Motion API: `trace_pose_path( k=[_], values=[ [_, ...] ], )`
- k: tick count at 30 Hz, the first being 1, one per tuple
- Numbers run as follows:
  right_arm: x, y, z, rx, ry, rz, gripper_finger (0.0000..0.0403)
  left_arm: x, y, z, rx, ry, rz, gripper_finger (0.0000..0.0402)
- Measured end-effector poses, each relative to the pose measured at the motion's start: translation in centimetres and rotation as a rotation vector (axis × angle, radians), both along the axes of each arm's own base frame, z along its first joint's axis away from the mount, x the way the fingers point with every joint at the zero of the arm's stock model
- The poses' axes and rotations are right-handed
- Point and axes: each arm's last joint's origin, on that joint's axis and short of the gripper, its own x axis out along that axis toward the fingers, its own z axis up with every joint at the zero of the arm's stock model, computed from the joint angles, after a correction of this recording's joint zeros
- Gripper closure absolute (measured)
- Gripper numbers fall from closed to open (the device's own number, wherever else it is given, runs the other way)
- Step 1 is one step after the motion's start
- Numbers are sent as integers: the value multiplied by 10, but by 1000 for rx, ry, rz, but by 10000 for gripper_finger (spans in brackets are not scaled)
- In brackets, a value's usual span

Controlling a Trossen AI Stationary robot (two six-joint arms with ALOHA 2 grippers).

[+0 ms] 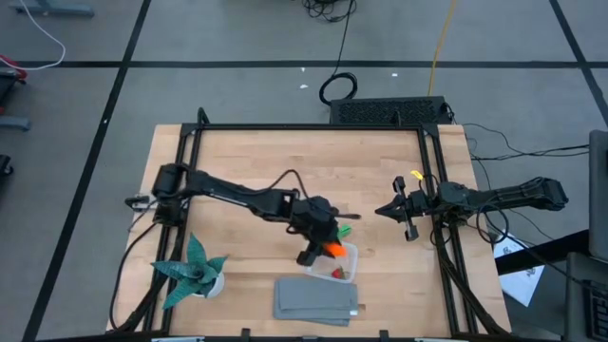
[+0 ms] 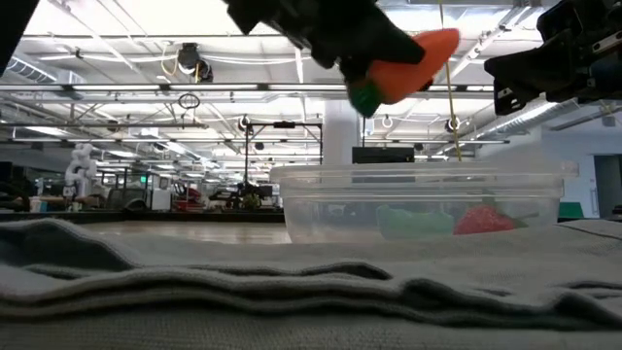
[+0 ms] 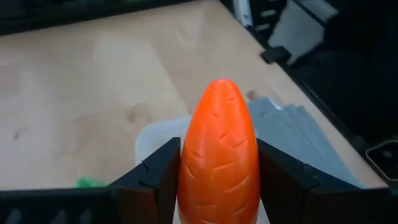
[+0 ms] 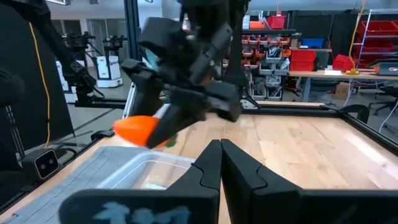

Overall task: Pick and placing Produce into tupperware
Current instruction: Put the orange carrot into the transparent bin

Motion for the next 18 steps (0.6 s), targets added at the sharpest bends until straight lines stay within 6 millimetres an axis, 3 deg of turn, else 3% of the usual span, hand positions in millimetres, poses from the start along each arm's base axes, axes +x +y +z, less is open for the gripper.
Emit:
trace_pose_path(
  k=[8,18],
  values=[
    [0,0,0,0,0,0,403,13,-9,-26,46,63,-83,224],
    [0,0,0,0,1,0,403,20,-12,-42,20,63,-81,224]
  ],
)
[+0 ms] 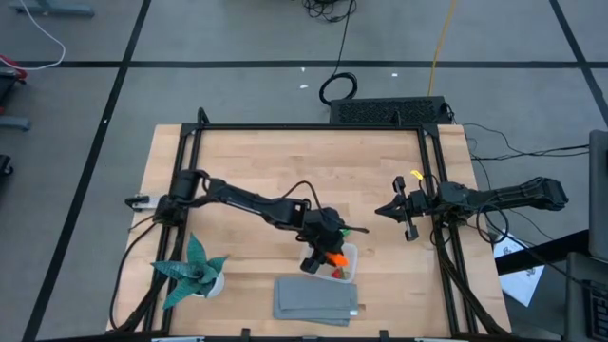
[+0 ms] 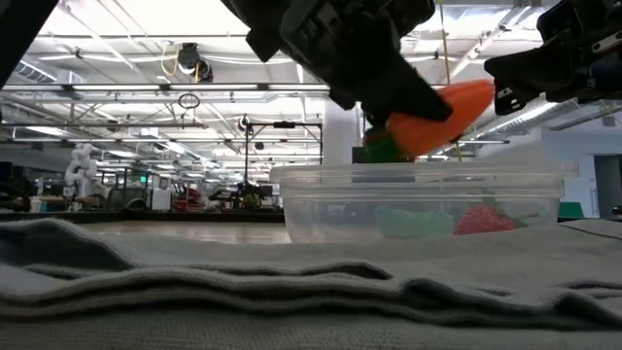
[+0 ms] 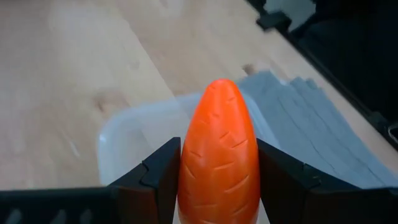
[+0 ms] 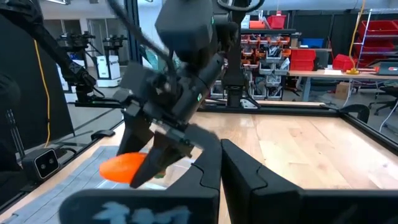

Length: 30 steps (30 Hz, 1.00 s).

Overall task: Pick and placing Produce into tupperware
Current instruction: Put the orange carrot into the transparent bin

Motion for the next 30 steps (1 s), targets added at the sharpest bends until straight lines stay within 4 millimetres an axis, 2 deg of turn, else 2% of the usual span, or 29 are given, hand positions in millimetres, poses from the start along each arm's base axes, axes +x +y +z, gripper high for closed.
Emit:
trace_pose_path(
  k=[13,18,30],
  values=[
    [0,0,-1,-1,14,0,403,2,-6,-30,68,26,-74,224],
    [0,0,-1,1,15,0,403,2,-6,-31,72,30,-79,224],
    [0,0,-1,10,17,1,403,3,0,-31,-23,107,39,224]
  ],
)
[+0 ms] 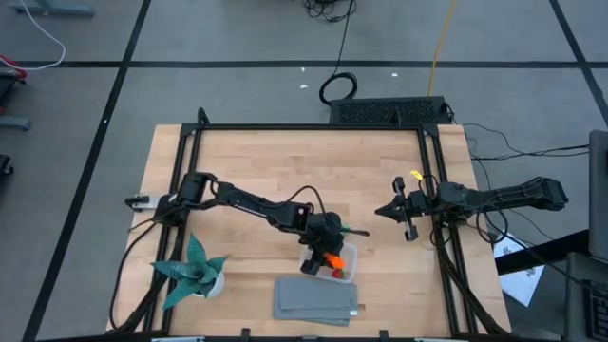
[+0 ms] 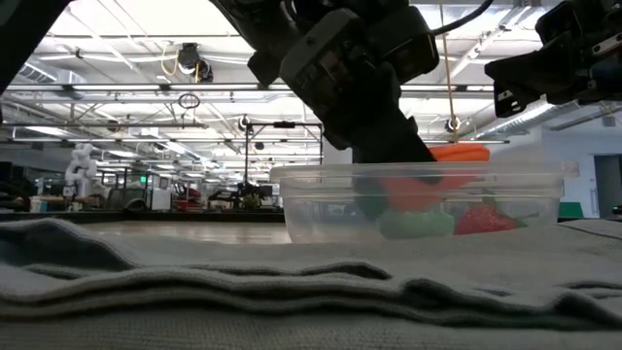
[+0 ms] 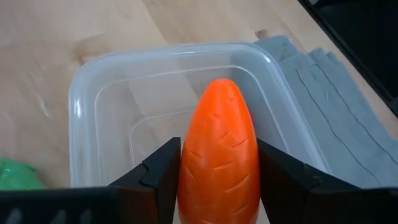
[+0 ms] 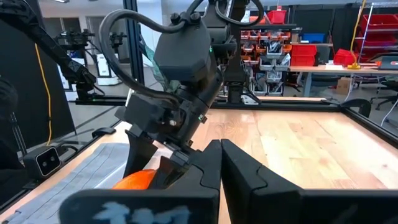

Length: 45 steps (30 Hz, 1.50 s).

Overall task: Pick and placing Produce into tupperware
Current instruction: Put the orange carrot into the transparent bin

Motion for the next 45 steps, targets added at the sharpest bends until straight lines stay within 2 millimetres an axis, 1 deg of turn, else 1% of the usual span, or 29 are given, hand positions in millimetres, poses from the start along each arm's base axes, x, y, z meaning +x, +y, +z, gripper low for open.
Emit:
trace_pose_path(
  k=[7,25,45],
  values=[
    [0,0,0,0,0,0,403,-1,0,-4,47,-18,-62,224],
    [0,0,-1,-3,6,0,403,-2,2,-6,39,26,-3,224],
    [0,0,-1,0,6,0,403,-1,5,-6,31,29,5,224]
  ],
)
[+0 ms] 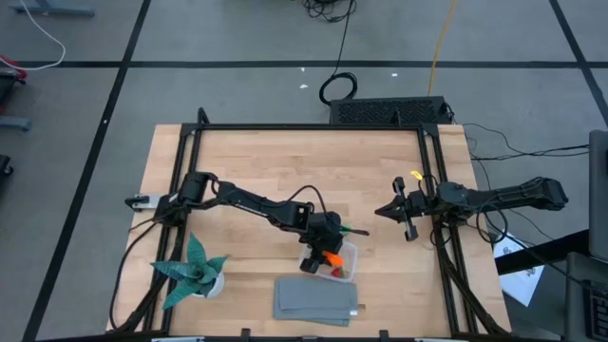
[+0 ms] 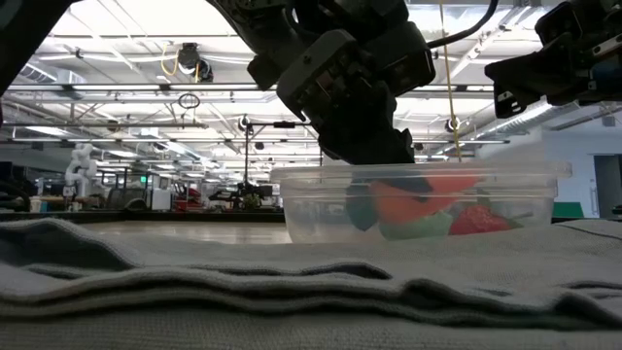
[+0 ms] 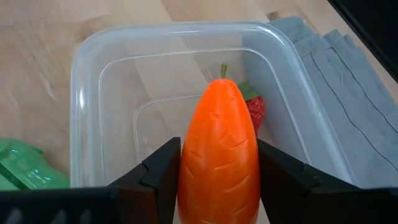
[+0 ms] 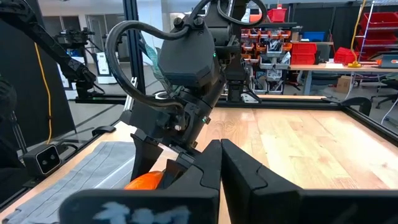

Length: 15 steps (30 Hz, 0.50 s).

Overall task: Pick and placing Produce into tupperware
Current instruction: Put the orange carrot into the transparent bin

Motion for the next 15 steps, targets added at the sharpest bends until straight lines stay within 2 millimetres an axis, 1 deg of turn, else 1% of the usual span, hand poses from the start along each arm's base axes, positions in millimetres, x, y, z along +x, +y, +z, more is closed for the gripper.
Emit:
trace_pose_path(
  k=[9,15],
  values=[
    [0,0,0,0,0,0,403,0,0,0,-6,3,-1,219],
    [0,0,0,0,0,0,403,-2,-1,0,-30,19,-31,184]
  ],
)
